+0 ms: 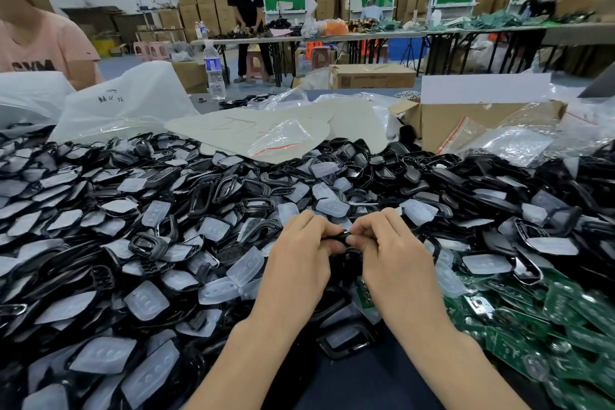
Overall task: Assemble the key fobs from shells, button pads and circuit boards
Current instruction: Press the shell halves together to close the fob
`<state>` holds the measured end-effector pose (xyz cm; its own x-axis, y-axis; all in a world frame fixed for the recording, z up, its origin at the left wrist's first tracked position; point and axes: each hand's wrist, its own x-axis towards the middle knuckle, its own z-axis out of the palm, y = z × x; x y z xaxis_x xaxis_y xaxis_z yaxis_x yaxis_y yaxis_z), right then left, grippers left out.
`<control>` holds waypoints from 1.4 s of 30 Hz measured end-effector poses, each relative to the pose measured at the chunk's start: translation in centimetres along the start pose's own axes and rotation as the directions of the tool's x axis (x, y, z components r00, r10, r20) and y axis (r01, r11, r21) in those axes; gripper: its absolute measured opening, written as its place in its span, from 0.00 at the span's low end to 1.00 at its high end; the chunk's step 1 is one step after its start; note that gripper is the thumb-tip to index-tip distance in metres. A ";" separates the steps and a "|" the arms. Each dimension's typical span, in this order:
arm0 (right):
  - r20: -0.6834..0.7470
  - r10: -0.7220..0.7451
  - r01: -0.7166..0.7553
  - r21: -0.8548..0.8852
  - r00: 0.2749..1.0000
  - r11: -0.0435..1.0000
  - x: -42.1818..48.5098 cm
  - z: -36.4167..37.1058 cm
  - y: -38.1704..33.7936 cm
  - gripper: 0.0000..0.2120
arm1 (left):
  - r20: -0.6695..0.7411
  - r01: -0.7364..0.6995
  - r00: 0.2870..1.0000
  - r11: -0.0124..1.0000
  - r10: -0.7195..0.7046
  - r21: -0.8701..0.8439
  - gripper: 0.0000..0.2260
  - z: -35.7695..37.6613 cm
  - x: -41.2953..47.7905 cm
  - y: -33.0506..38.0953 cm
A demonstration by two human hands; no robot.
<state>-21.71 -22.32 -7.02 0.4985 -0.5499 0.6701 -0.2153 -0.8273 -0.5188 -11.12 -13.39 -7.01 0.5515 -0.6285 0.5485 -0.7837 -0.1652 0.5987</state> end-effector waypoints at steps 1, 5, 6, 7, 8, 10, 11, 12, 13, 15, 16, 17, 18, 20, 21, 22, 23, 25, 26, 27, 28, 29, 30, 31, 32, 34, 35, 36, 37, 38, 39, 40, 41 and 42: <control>-0.008 -0.004 0.004 0.001 1.000 1.000 0.0 0.0 0.0 0.06 | -0.001 -0.002 1.000 1.000 0.002 -0.001 0.08 0.0 -0.1 0.0; 0.005 -0.005 0.005 0.013 1.000 1.000 0.1 -0.1 -0.3 0.05 | -0.050 -0.017 0.999 1.000 0.018 0.025 0.06 -0.3 -0.3 0.3; 0.011 -0.005 0.005 0.042 1.000 0.999 0.1 -0.2 -0.4 0.04 | -0.056 -0.007 0.998 1.000 0.008 0.012 0.06 -0.4 -0.3 0.3; 0.016 0.002 -0.003 0.089 1.000 0.996 0.2 -0.3 -0.5 0.05 | -0.059 0.012 0.998 1.000 -0.013 -0.025 0.06 -0.6 -0.4 0.4; 0.022 0.017 -0.020 0.148 1.000 0.989 0.2 -0.5 -0.7 0.06 | -0.062 0.044 0.997 0.996 -0.049 -0.082 0.08 -0.8 -0.5 0.5; 0.018 0.057 -0.060 0.264 0.998 0.963 0.3 -1.0 -1.1 0.10 | -0.078 0.119 0.987 0.967 -0.139 -0.224 0.12 -1.3 -0.7 1.2; 0.026 0.082 -0.086 0.322 0.996 0.943 0.4 -1.3 -1.4 0.11 | -0.084 0.153 0.979 0.939 -0.187 -0.308 0.14 -1.6 -0.8 1.6; 0.051 0.113 -0.124 0.377 0.992 0.918 0.4 -1.5 -1.7 0.13 | -0.077 0.186 0.969 0.897 -0.236 -0.400 0.14 -1.9 -0.9 2.0; 0.083 0.149 -0.170 0.428 0.985 0.887 0.4 -1.6 -2.0 0.15 | -0.060 0.216 0.959 0.849 -0.278 -0.482 0.13 -2.1 -1.0 2.3; 0.151 0.220 -0.266 0.508 0.964 0.819 0.3 -1.6 -2.5 0.14 | -0.025 0.249 0.946 0.775 -0.322 -0.580 0.10 -2.5 -1.1 2.7; 0.172 0.248 -0.302 0.535 0.953 0.789 0.2 -1.6 -2.7 0.12 | -0.016 0.258 0.942 0.754 -0.335 -0.604 0.09 -2.6 -1.3 2.8; 0.178 0.271 -0.324 0.557 0.946 0.765 0.0 -1.4 -2.9 0.11 | -0.016 0.266 0.936 0.738 -0.351 -0.620 0.09 -2.7 -1.4 2.9; 0.175 0.289 -0.336 0.571 0.941 0.749 -0.2 -1.3 -3.1 0.11 | -0.020 0.274 0.929 0.726 -0.369 -0.631 0.08 -2.6 -1.6 3.0; 0.167 0.328 -0.361 0.591 0.930 0.721 -0.7 -0.9 -3.4 0.10 | -0.035 0.291 0.914 0.715 -0.403 -0.636 0.08 -2.3 -2.0 3.1; 0.168 0.350 -0.377 0.600 0.922 0.706 -0.9 -0.7 -3.5 0.10 | -0.046 0.297 0.907 0.715 -0.418 -0.633 0.08 -2.2 -2.2 3.1; 0.171 0.369 -0.393 0.604 0.913 0.693 -1.2 -0.5 -3.6 0.11 | -0.055 0.304 0.900 0.714 -0.432 -0.630 0.08 -2.0 -2.4 3.1; 0.171 0.385 -0.405 0.601 0.907 0.689 -1.3 -0.4 -3.5 0.11 | -0.060 0.313 0.894 0.713 -0.445 -0.627 0.08 -1.8 -2.5 3.1; 0.155 0.398 -0.409 0.588 0.904 0.698 -1.5 -0.3 -3.4 0.14 | -0.060 0.332 0.885 0.717 -0.461 -0.612 0.06 -1.6 -2.6 3.0; 0.148 0.399 -0.405 0.587 0.905 0.701 -1.5 -0.4 -3.3 0.16 | -0.061 0.336 0.886 0.726 -0.460 -0.600 0.06 -1.5 -2.6 3.0; 0.144 0.400 -0.403 0.590 0.905 0.700 -1.5 -0.5 -3.2 0.17 | -0.062 0.336 0.888 0.735 -0.455 -0.589 0.07 -1.5 -2.5 3.0; 0.144 0.403 -0.405 0.596 0.904 0.694 -1.4 -0.6 -3.1 0.18 | -0.061 0.336 0.890 0.742 -0.451 -0.580 0.07 -1.5 -2.5 2.9; 0.147 0.410 -0.411 0.600 0.900 0.686 -1.4 -0.6 -2.9 0.18 | -0.058 0.338 0.892 0.745 -0.449 -0.575 0.07 -1.4 -2.5 2.9; 0.152 0.420 -0.421 0.603 0.895 0.677 -1.4 -0.5 -2.7 0.19 | -0.057 0.339 0.892 0.749 -0.448 -0.570 0.07 -1.4 -2.4 3.0; 0.158 0.431 -0.432 0.607 0.888 0.667 -1.4 -0.5 -2.5 0.19 | -0.061 0.339 0.893 0.753 -0.447 -0.564 0.08 -1.3 -2.5 3.0; 0.161 0.442 -0.440 0.613 0.883 0.656 -1.4 -0.4 -2.4 0.19 | -0.065 0.338 0.892 0.757 -0.447 -0.559 0.08 -1.3 -2.4 3.0; 0.157 0.453 -0.445 0.616 0.878 0.650 -1.3 -0.3 -2.3 0.20 | -0.071 0.338 0.891 0.759 -0.449 -0.557 0.10 -1.3 -2.3 3.0; 0.153 0.452 -0.443 0.613 0.879 0.654 -1.2 -0.2 -2.2 0.21 | -0.071 0.339 0.891 0.760 -0.449 -0.555 0.11 -1.2 -2.3 3.0; 0.150 0.451 -0.441 0.611 0.880 0.658 -1.2 -0.1 -2.2 0.21 | -0.071 0.340 0.891 0.763 -0.448 -0.550 0.12 -1.3 -2.3 3.1; 0.149 0.449 -0.438 0.613 0.881 0.657 -1.2 -0.1 -2.2 0.21 | -0.070 0.337 0.894 0.768 -0.442 -0.545 0.13 -1.3 -2.2 3.1; 0.149 0.448 -0.437 0.619 0.882 0.653 -1.2 -0.1 -2.2 0.20 | -0.071 0.330 0.898 0.773 -0.434 -0.542 0.13 -1.3 -2.3 3.1; 0.154 0.446 -0.437 0.623 0.882 0.649 -1.1 -0.1 -2.2 0.19 | -0.071 0.322 0.903 0.776 -0.424 -0.541 0.14 -1.4 -2.3 3.1; 0.160 0.444 -0.438 0.625 0.882 0.646 -1.1 0.0 -2.1 0.18 | -0.069 0.314 0.907 0.779 -0.414 -0.543 0.14 -1.4 -2.3 3.1; 0.168 0.441 -0.441 0.626 0.882 0.643 -1.1 0.0 -2.0 0.17 | -0.067 0.304 0.912 0.779 -0.404 -0.549 0.14 -1.5 -2.3 3.0; 0.175 0.437 -0.442 0.627 0.882 0.642 -1.1 0.0 -2.0 0.16 | -0.066 0.294 0.917 0.778 -0.394 -0.555 0.14 -1.5 -2.2 3.0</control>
<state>-21.82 -20.05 -6.70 0.4932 -0.8264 0.2718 0.1679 -0.2161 -0.9618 -14.25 -11.32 -5.59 0.8330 -0.4613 0.3054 -0.2885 0.1088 0.9513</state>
